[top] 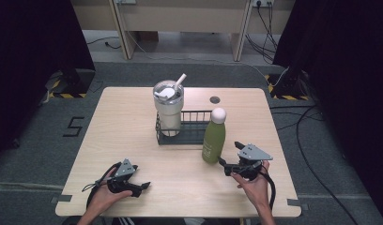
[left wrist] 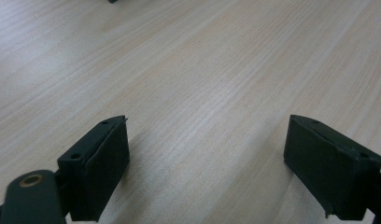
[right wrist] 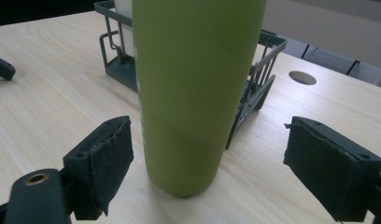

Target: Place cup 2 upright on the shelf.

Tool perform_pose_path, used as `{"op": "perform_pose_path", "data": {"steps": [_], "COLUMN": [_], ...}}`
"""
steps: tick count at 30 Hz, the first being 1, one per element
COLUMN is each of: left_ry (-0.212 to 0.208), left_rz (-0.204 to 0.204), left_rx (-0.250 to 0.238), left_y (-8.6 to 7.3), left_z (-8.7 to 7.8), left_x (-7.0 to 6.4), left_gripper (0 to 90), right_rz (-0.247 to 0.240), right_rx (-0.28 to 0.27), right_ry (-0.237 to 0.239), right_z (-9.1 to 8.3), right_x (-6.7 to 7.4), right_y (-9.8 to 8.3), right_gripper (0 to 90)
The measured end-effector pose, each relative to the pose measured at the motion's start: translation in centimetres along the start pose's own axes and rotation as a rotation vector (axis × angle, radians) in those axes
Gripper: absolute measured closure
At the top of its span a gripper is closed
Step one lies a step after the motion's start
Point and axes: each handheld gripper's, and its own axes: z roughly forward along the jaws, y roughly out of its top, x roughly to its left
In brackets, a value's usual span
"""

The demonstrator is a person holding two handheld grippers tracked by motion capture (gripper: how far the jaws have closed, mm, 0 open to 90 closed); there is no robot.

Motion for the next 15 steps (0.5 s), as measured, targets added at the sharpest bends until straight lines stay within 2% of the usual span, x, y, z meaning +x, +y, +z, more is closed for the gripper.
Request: {"op": "perform_pose_path", "data": {"steps": [3,15], "left_ry": [0.002,0.003], "left_rz": [0.001,0.001], "left_rx": [0.002,0.001], "left_y": [0.0,0.0], "left_z": [0.0,0.0], "left_x": [0.0,0.0], "left_gripper": [13.5,13.5], "right_rz": [0.012,0.020], "right_rx": [-0.019,-0.020], "right_ry": [0.013,0.025], "right_z": [0.3,1.4], "right_x": [-0.1,-0.2], "right_y": [0.2,0.4], "right_gripper": [15.4,15.4]}}
